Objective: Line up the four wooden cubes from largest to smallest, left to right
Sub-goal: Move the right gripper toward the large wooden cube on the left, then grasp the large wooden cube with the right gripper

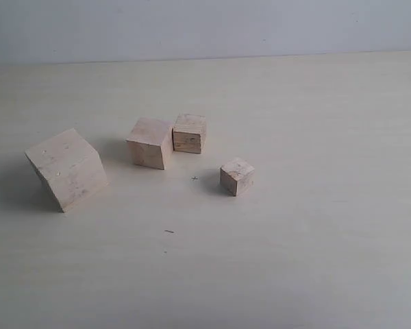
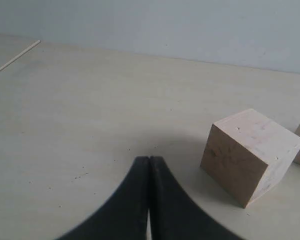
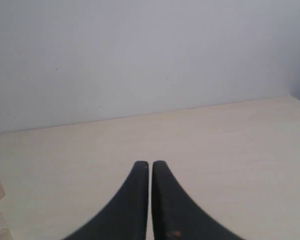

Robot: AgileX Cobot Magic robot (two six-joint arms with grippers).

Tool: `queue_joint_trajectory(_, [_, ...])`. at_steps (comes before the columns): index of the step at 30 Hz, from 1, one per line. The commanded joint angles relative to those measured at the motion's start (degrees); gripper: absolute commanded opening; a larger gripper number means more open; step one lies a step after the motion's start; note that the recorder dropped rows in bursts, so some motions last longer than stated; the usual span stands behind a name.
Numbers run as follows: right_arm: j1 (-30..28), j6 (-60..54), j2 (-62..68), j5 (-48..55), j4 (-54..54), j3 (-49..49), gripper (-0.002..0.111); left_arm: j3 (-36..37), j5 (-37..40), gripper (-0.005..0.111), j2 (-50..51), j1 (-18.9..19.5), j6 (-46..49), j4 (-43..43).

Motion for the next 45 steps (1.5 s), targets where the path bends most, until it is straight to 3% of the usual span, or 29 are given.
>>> queue_joint_trajectory(1, [-0.3,-0.1,-0.3,-0.2,-0.1,0.3,0.003,-0.1,0.0,0.0,-0.4,-0.3,0.1,0.1])
queue_joint_trajectory(13, [-0.3,1.7,-0.3,-5.9,0.1,0.3,0.003,-0.1,0.0,0.0,-0.4,-0.3,0.1,0.1])
queue_joint_trajectory(19, [-0.3,7.1,-0.3,-18.2,2.9,0.0,0.003,-0.1,0.0,0.0,-0.4,-0.3,0.1,0.1])
queue_joint_trajectory(22, [-0.3,7.6,-0.3,-19.8,2.9,-5.6,0.0,-0.1,0.0,0.0,-0.4,-0.3,0.1,0.1])
queue_joint_trajectory(28, [-0.2,7.0,15.4,-19.1,2.6,-19.0,0.0,-0.1,0.0,0.0,-0.4,-0.3,0.1,0.1])
queue_joint_trajectory(32, [0.9,7.0,34.4,-7.2,2.3,-30.2,0.0,-0.1,0.0,0.0,-0.4,-0.3,0.1,0.1])
queue_joint_trajectory(36, [7.3,2.6,53.9,4.4,3.7,-40.2,0.0,-0.1,0.0,0.0,-0.4,-0.3,0.1,0.1])
queue_joint_trajectory(41, [23.3,-8.8,75.2,5.2,13.5,-48.3,0.0,-0.1,0.0,0.0,-0.4,-0.3,0.1,0.1])
queue_joint_trajectory(45, [34.2,-9.7,88.6,4.7,14.2,-55.2,0.0,-0.1,0.0,0.0,-0.4,-0.3,0.1,0.1])
